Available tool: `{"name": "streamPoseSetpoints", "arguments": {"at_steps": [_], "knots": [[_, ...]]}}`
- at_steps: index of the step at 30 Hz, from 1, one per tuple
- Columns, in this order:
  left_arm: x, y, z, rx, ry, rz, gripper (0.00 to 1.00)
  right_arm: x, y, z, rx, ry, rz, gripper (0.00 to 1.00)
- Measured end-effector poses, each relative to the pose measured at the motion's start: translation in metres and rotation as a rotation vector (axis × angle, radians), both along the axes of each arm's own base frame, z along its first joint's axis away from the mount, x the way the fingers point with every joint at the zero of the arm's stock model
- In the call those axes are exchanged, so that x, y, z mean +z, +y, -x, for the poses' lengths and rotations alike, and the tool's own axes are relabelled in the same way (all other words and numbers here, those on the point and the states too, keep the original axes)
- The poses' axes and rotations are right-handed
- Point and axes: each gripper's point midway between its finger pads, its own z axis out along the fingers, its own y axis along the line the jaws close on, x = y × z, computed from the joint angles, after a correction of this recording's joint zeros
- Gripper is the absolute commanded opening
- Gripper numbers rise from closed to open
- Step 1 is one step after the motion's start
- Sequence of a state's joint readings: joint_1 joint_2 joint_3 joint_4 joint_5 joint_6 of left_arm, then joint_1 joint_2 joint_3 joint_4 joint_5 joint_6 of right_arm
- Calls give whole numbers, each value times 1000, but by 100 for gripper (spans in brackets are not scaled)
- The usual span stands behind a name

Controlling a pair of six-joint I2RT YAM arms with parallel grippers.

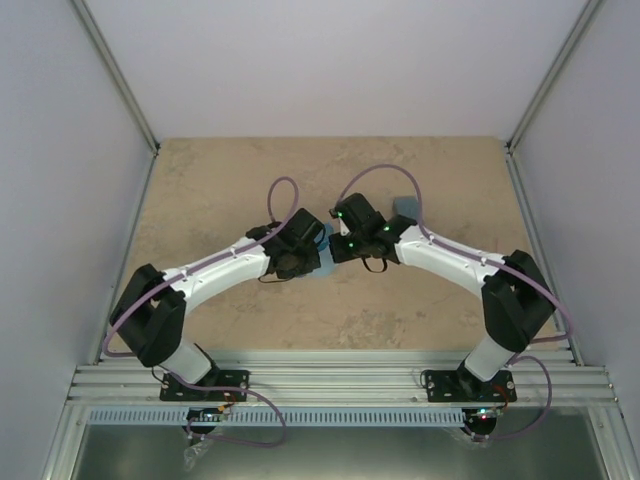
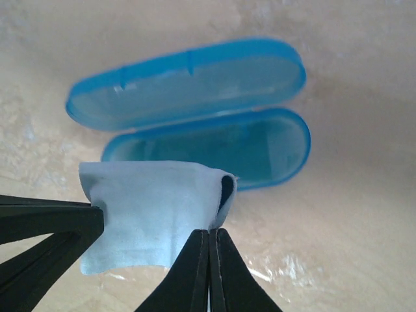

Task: Organize the sunglasses
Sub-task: Pick up the glasses cleaning cloth from the center of the board, then place the glasses cleaning cloth in the sunglasses case.

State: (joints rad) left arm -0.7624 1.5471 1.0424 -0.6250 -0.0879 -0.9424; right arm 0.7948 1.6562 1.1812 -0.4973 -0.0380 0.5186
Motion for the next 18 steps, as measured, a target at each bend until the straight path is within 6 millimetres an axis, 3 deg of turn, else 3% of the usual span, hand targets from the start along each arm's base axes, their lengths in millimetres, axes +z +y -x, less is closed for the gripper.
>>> {"name": "streamPoseSetpoints", "arguments": {"at_steps": [5,11,18], "knots": [[9,17,-11,32,-23,-2,0,6,16,-16,22,-25,-2,0],[8,27,-19,40,-25,-12,0,-17,25,-29,44,-5,54,1],[-7,32,-24,24,-1,-47,0,-34,21,-41,42,4,112,1]]}}
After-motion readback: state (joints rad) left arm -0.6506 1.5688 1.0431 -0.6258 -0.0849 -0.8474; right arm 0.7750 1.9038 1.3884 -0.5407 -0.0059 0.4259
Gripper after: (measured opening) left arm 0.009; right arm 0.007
